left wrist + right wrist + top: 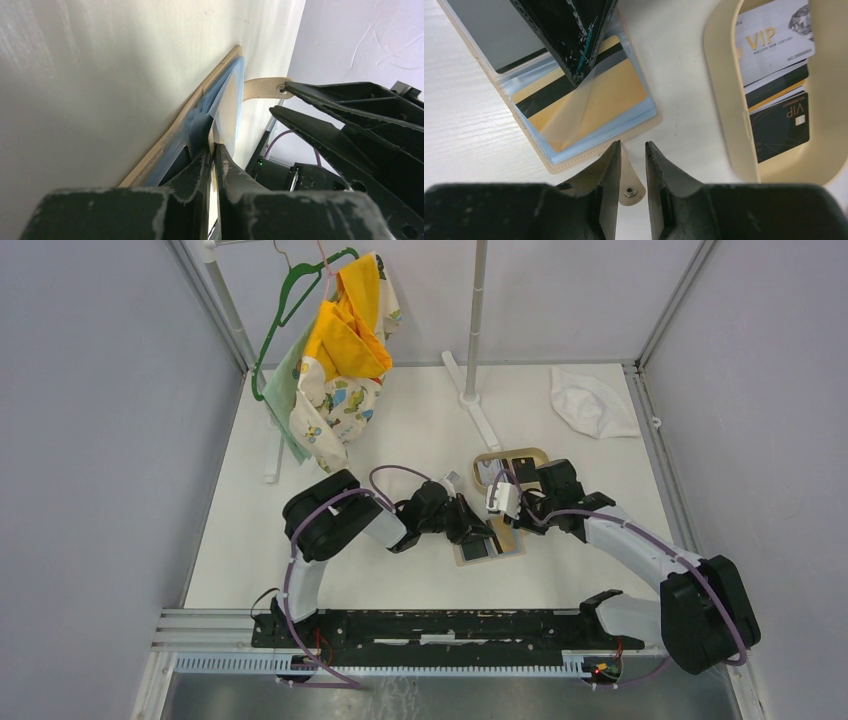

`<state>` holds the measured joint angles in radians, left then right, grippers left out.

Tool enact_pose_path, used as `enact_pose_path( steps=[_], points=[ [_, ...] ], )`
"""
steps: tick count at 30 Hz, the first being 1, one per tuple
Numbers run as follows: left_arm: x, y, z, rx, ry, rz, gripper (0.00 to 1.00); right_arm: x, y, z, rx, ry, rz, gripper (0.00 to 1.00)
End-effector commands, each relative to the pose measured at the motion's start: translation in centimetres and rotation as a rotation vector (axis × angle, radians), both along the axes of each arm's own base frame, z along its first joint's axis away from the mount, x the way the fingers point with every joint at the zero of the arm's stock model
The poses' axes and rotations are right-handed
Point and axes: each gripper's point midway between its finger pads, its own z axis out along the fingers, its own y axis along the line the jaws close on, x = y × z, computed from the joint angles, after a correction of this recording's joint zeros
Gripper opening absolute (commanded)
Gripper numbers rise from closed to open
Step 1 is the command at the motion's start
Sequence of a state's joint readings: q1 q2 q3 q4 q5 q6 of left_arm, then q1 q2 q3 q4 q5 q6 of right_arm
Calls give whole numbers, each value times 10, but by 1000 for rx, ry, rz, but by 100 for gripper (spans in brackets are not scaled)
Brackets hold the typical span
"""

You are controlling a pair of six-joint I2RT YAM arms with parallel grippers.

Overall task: Put the credit cards into the card holder
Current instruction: Insert the credit card into the card holder.

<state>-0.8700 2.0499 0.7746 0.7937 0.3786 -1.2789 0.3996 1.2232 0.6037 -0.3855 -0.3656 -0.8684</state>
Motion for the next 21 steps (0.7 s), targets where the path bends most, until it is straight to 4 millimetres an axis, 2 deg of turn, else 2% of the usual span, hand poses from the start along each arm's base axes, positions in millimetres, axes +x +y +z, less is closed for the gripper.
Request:
enact_pose_path(
  steps=[1,8,12,21],
  points=[
    [-9,19,-24,122,-14,-17,14,4,16,24,77,-50,48,30],
    [-7,22,-17,142,-49,-19,23,-21,37,30,186,-20,210,34],
    [-8,22,-16,142,-59,-27,27,-36,47,36,251,-65,331,33],
    [-6,22,-8,143,-93,-29,33,-72,67,31,323,-182,578,16]
  ],
)
